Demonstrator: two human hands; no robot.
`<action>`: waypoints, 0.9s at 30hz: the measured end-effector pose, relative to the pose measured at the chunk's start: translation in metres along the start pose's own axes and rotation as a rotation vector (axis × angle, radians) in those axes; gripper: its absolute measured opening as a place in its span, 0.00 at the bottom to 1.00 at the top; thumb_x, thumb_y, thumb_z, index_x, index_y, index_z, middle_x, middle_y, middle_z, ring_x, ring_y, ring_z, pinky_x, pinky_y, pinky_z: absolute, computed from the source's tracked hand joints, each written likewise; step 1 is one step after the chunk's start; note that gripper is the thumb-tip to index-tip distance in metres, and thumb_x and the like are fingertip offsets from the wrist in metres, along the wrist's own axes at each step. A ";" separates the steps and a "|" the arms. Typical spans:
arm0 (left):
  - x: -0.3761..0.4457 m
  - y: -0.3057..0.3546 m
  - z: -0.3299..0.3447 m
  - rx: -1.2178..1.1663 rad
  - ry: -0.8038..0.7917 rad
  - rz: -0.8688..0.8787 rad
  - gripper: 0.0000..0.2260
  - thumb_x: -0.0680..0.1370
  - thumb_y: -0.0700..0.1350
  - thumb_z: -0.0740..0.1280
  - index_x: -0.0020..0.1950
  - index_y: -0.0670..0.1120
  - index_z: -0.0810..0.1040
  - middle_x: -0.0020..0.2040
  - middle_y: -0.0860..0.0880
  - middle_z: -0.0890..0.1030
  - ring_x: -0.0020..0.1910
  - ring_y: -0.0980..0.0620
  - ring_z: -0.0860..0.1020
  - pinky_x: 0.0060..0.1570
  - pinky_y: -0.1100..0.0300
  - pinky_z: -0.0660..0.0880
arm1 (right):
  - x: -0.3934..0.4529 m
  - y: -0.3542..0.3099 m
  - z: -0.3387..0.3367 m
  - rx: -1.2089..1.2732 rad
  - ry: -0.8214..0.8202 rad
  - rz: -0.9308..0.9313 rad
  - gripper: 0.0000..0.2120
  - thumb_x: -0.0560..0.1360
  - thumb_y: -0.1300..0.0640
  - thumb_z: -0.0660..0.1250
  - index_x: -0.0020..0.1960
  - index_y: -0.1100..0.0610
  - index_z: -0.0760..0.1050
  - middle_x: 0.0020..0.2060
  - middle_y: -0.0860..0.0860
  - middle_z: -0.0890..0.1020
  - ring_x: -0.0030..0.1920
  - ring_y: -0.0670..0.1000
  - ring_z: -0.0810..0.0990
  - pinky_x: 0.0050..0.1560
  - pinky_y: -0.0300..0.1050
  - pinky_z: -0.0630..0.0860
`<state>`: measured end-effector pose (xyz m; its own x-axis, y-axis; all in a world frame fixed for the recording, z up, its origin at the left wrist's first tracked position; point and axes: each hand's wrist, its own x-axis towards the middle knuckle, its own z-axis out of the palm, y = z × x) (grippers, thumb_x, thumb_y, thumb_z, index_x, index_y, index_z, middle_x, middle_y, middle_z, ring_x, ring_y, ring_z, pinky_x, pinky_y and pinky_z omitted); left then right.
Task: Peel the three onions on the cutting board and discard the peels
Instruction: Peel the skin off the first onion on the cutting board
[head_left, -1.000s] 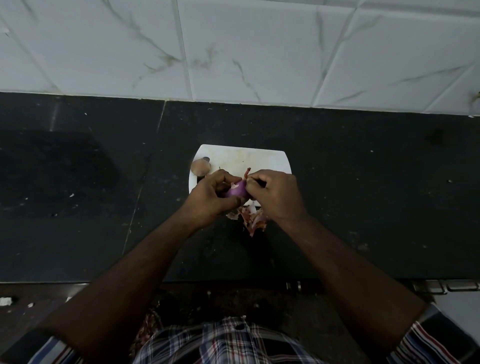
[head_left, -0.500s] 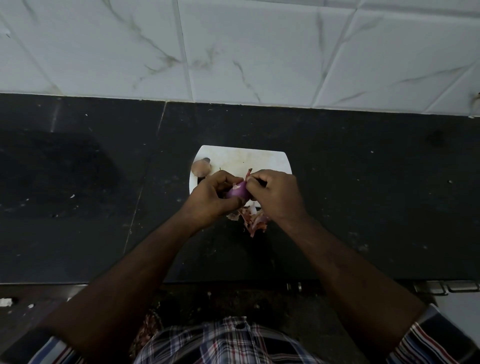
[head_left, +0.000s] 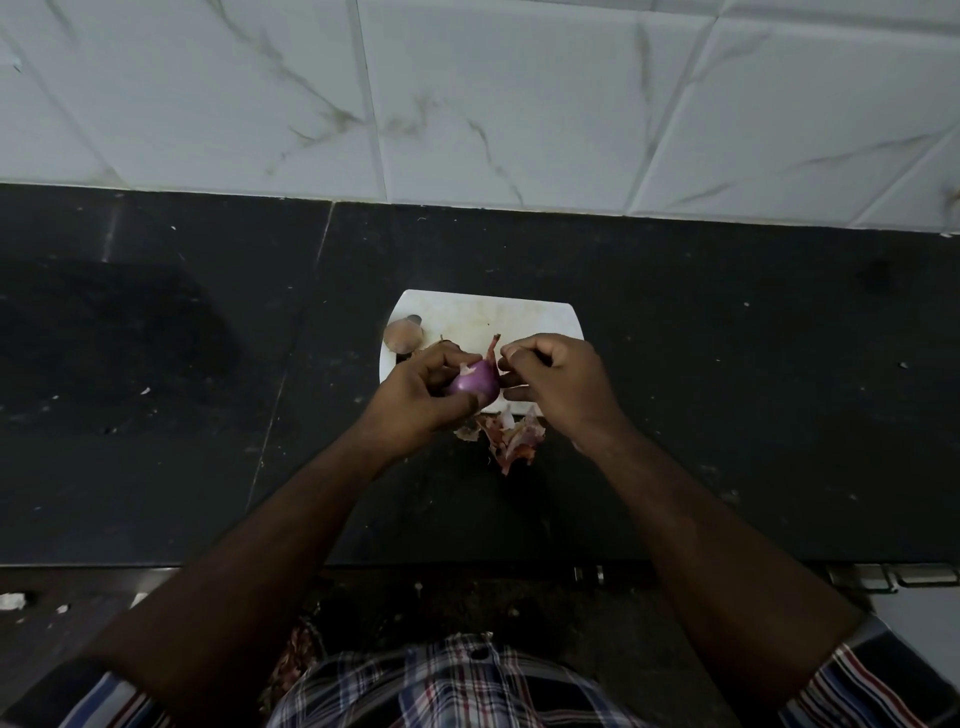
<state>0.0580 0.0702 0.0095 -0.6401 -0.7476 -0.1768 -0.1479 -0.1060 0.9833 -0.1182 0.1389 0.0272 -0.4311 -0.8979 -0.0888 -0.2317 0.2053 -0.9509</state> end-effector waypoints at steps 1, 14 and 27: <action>0.001 -0.001 0.000 0.007 0.002 -0.004 0.16 0.75 0.33 0.72 0.59 0.49 0.79 0.53 0.42 0.85 0.52 0.40 0.84 0.53 0.43 0.82 | 0.000 -0.001 -0.001 0.035 -0.026 0.017 0.07 0.78 0.61 0.66 0.48 0.59 0.83 0.43 0.53 0.85 0.42 0.51 0.86 0.44 0.55 0.84; 0.005 0.001 0.005 0.342 0.083 0.101 0.16 0.73 0.41 0.76 0.59 0.51 0.80 0.53 0.56 0.84 0.51 0.61 0.82 0.52 0.55 0.82 | -0.004 -0.009 0.013 -0.443 0.085 -0.139 0.03 0.73 0.57 0.69 0.40 0.54 0.78 0.36 0.47 0.81 0.37 0.49 0.80 0.39 0.46 0.78; 0.006 0.000 -0.001 0.366 0.067 0.098 0.17 0.72 0.42 0.76 0.59 0.53 0.80 0.55 0.56 0.83 0.52 0.58 0.82 0.52 0.55 0.82 | -0.002 -0.001 0.004 -0.017 -0.019 0.025 0.04 0.76 0.61 0.68 0.45 0.58 0.83 0.40 0.50 0.84 0.40 0.51 0.85 0.37 0.50 0.84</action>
<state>0.0546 0.0650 0.0084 -0.6153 -0.7854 -0.0679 -0.3562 0.2001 0.9127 -0.1137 0.1388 0.0271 -0.4205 -0.8996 -0.1179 -0.2362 0.2340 -0.9431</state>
